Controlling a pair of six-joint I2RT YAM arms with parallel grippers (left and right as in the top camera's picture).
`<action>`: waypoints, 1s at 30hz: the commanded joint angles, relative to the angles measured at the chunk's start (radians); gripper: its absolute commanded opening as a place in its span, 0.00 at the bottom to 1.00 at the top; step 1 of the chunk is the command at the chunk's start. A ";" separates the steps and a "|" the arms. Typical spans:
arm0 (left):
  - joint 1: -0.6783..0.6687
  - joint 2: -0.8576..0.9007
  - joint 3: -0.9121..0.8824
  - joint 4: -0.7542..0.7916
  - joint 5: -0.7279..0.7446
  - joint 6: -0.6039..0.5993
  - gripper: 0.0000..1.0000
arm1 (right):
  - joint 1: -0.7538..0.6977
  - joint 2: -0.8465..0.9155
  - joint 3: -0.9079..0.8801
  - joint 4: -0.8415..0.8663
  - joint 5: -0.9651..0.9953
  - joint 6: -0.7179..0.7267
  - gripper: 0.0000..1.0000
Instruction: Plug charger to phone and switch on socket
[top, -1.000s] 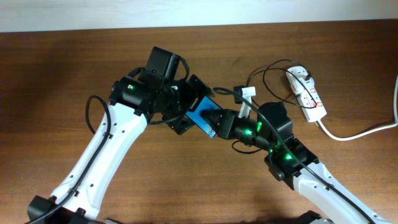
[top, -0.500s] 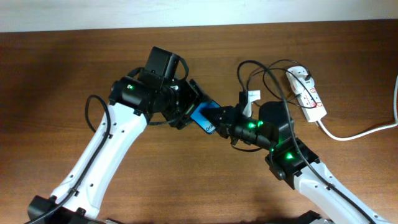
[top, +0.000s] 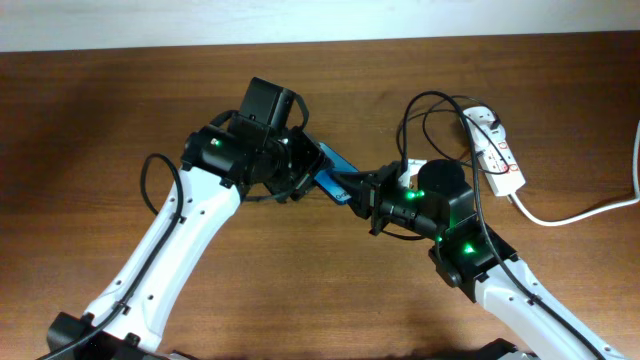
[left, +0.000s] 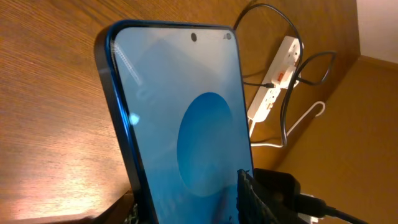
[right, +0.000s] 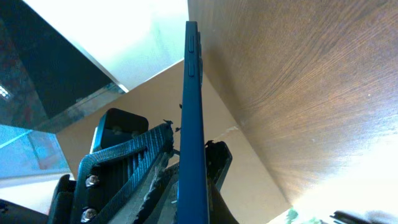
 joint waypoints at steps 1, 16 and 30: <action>-0.011 -0.004 0.024 0.066 -0.001 -0.008 0.27 | 0.029 -0.003 -0.003 -0.018 -0.210 0.038 0.04; -0.011 -0.004 0.024 0.188 0.008 -0.133 0.56 | 0.029 -0.002 -0.003 0.121 -0.315 0.082 0.04; 0.446 -0.026 0.024 -0.170 0.255 0.676 0.99 | 0.028 -0.002 -0.004 -0.264 0.012 -0.533 0.04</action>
